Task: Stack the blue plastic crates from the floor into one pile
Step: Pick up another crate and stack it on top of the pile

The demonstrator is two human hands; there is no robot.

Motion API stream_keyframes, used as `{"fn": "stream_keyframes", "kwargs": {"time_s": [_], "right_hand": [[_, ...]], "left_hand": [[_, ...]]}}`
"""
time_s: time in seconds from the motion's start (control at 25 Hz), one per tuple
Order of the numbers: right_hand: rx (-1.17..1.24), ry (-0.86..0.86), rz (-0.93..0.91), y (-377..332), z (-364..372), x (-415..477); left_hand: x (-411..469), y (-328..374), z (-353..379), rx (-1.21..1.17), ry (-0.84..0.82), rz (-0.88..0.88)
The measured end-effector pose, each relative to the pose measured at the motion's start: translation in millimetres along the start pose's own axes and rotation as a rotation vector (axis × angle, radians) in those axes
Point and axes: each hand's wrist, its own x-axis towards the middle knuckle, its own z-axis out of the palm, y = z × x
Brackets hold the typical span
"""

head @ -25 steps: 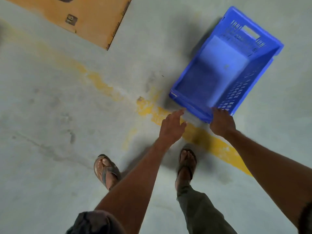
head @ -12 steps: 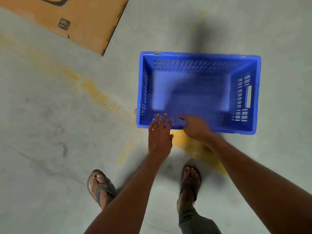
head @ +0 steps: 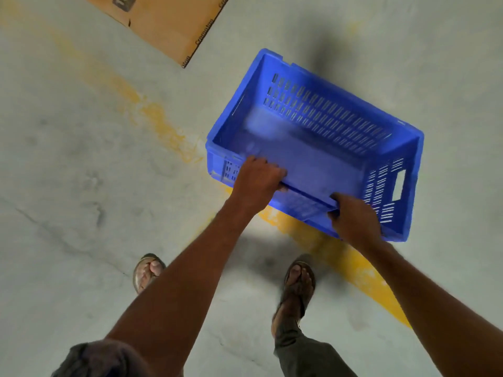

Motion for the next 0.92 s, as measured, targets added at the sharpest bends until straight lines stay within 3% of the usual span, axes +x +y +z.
{"fn": "stream_keyframes", "kwargs": {"time_s": [0.08,0.2,0.4,0.56,0.76,0.92], "right_hand": [[0.034,0.013,-0.075,-23.9,-61.3,9.4],[0.030,-0.126,-0.227,-86.7,-157.2,21.6],[-0.107,-0.203,-0.541,-256.3,-255.4,-15.8],[-0.101,-0.300,-0.672,-373.6,-308.7,-88.0],[-0.146,0.015,-0.886,-519.6,-344.0,-183.2],[-0.181,0.235,-1.065,-640.3,-373.1,-230.8]], "left_hand": [[-3.4,-12.7,-57.3,-0.073,0.034,-0.010],[-37.1,-61.9,-149.5,-0.250,0.088,-0.078],[-154.3,-128.9,-279.6,-0.219,-0.080,-0.278],[-274.2,-159.9,-358.1,-0.269,0.071,-0.426],[-427.9,-193.4,-438.0,-0.093,0.289,-0.521],[-520.4,-240.0,-494.6,-0.076,0.153,-0.601]]}}
